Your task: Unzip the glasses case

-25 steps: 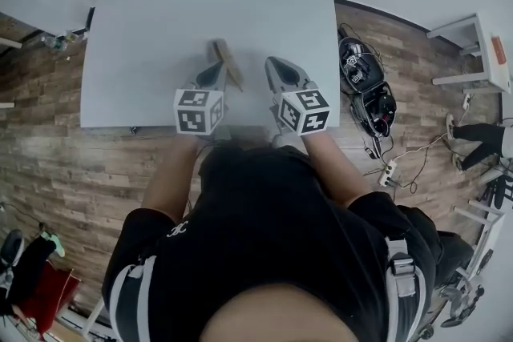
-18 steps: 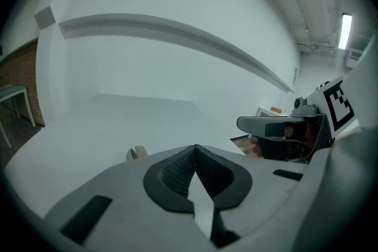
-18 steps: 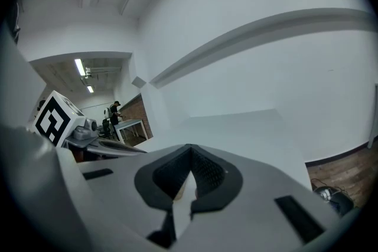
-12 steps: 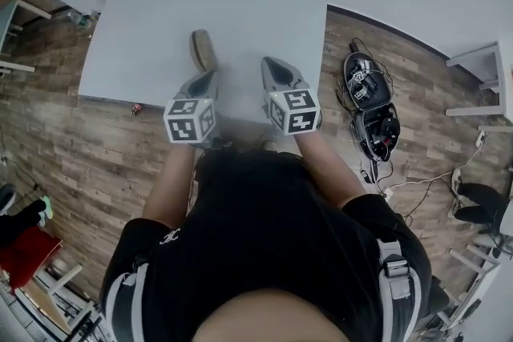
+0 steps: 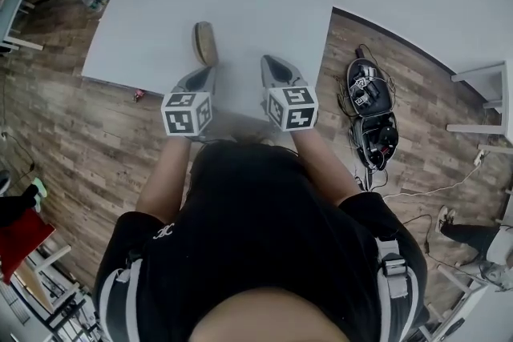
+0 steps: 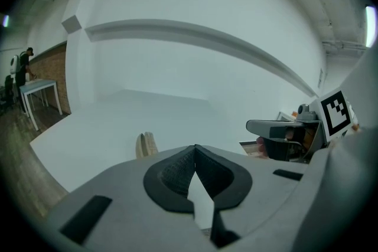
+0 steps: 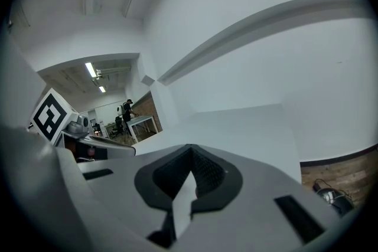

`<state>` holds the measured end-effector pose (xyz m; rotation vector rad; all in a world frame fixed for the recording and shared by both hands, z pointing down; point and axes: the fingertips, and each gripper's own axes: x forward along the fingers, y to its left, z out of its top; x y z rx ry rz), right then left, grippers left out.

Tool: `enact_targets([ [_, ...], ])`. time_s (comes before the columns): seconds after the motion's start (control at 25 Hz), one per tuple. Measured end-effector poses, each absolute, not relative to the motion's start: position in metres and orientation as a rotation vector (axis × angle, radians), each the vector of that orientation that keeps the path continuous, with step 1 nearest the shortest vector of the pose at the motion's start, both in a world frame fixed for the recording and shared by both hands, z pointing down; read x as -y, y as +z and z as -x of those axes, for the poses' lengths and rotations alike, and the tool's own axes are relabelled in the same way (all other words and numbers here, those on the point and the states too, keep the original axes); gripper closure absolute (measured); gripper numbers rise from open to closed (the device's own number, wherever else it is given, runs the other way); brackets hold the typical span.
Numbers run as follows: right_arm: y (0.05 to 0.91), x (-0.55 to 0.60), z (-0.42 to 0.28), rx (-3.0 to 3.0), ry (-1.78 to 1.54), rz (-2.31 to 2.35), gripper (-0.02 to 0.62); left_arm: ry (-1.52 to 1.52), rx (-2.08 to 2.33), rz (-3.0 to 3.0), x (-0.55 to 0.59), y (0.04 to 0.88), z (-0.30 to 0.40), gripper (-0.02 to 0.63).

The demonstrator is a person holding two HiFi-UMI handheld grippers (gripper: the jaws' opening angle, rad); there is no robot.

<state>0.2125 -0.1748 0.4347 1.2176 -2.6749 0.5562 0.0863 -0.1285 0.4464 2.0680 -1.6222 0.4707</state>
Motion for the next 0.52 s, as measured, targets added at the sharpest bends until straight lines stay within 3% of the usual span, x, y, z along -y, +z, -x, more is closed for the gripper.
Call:
enact_targets([
  [0.52,0.432,0.168,-0.190,2.685,0.510,-1.134,0.583,0.459,1.660,-2.035,0.118,0.442,-0.071,0.604],
])
